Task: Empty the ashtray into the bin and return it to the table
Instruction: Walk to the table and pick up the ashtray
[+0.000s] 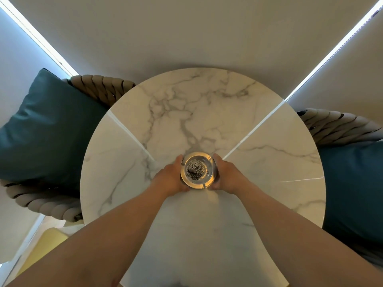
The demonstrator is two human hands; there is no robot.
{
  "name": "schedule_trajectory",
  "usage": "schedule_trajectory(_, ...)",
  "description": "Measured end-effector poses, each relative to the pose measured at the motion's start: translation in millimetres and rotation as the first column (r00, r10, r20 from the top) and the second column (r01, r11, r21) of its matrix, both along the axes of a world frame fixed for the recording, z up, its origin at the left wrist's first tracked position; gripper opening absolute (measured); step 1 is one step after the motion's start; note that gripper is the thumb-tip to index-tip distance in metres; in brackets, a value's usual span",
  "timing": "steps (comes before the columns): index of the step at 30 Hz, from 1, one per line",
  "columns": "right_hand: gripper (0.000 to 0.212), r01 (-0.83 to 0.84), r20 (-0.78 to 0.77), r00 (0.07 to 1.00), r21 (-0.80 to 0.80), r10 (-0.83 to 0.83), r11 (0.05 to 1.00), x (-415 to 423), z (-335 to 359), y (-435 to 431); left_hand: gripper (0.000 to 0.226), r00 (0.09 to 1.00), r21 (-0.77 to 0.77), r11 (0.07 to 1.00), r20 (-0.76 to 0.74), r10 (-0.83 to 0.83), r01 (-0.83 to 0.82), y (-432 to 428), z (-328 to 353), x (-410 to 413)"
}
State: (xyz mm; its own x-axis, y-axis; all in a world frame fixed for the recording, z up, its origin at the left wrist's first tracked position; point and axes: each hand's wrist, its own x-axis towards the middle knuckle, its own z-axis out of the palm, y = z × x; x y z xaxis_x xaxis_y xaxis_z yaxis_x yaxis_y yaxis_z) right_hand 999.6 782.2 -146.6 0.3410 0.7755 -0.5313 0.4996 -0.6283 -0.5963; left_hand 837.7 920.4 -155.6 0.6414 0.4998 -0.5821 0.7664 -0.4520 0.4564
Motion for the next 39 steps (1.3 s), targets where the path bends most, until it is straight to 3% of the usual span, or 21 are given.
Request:
schedule_trajectory(16, 0.112, -0.025, -0.003, 1.000, -0.049, 0.025, 0.998, -3, -3, 4, 0.109, 1.000, -0.019, 1.000, 0.005, 0.009, -0.009, -1, -6, 2)
schedule_trajectory(39, 0.108, -0.123, 0.003, 0.992, -0.016, 0.123, 0.992, -71, 22, -70, 0.100, 0.999, -0.055, 0.998, 0.017, -0.034, 0.034, -73, 30, -74)
